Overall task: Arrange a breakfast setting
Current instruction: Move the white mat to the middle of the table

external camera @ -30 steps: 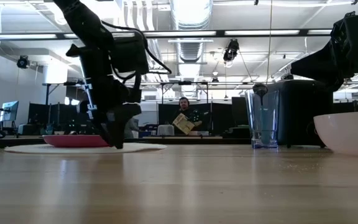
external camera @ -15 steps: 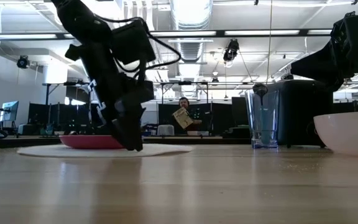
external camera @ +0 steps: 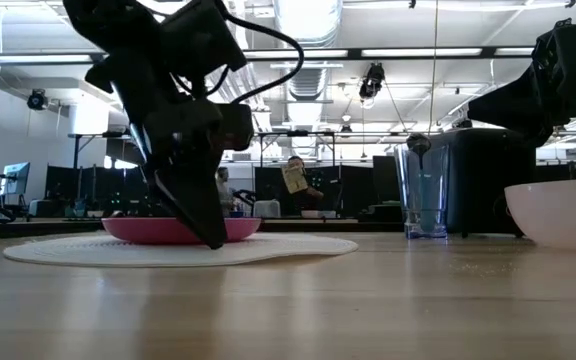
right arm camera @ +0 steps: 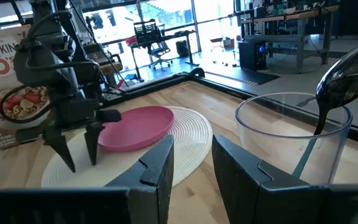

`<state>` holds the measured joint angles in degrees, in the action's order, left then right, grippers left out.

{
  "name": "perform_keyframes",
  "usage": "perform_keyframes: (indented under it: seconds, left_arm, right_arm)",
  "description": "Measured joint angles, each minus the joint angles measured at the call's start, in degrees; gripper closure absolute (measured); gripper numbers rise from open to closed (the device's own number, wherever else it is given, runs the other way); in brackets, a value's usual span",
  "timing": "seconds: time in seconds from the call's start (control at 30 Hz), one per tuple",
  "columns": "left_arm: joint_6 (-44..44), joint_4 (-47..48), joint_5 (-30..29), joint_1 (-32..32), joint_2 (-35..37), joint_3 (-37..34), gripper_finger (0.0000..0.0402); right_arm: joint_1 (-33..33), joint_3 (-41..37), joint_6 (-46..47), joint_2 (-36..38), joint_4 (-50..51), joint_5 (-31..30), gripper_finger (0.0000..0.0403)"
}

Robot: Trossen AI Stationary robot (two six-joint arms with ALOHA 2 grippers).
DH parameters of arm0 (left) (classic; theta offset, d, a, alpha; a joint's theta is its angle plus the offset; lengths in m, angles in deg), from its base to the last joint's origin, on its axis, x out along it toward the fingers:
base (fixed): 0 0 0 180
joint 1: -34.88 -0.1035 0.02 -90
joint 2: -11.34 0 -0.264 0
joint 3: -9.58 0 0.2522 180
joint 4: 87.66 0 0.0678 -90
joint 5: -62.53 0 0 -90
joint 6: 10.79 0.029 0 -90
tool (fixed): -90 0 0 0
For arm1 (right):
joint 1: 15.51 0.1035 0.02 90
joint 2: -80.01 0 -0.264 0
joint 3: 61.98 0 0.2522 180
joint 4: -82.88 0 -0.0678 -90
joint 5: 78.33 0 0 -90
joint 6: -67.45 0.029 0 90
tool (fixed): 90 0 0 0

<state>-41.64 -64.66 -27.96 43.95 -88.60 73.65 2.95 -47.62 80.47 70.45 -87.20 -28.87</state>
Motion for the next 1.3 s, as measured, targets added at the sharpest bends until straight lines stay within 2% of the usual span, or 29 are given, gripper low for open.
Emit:
perform_keyframes:
  seconds: [0.3, 0.47, 0.63, 0.8, 1.03, 1.17, 1.3]
  left_arm:
    - [0.28, 12.05, -1.68, 0.62, 0.23, 8.53, 0.0242]
    - [-2.75, 25.10, -1.84, 2.25, 0.31, 11.51, 0.0242]
    - [-7.03, 37.88, -1.86, 3.95, 0.54, 12.12, 0.0242]
    - [-11.74, 46.02, -2.39, 4.51, 0.95, 10.82, 0.0242]
    - [-14.73, 52.30, -6.09, 4.51, 2.14, 8.68, 0.0242]
    - [-15.88, 51.08, -6.58, 4.08, 3.26, 4.75, 0.0242]
    - [-17.39, 45.93, -6.54, 3.95, 4.76, 0.03, 0.0242]
  right_arm:
    - [0.00, 0.01, 0.00, 0.00, -0.02, 0.00, 0.0303]
    - [0.02, 0.01, 0.00, 0.00, -0.02, 0.00, 0.0303]
    - [0.01, 0.00, 0.00, 0.00, -0.01, -0.02, 0.0303]
    - [0.00, 0.01, 0.00, 0.00, -0.01, 0.00, 0.0303]
    - [0.00, 0.01, 0.00, 0.00, -0.01, -0.01, 0.0303]
    - [0.00, 0.00, 0.00, 0.00, -0.02, 0.00, 0.0303]
    - [0.00, 0.01, 0.00, 0.00, -0.02, -0.01, 0.0303]
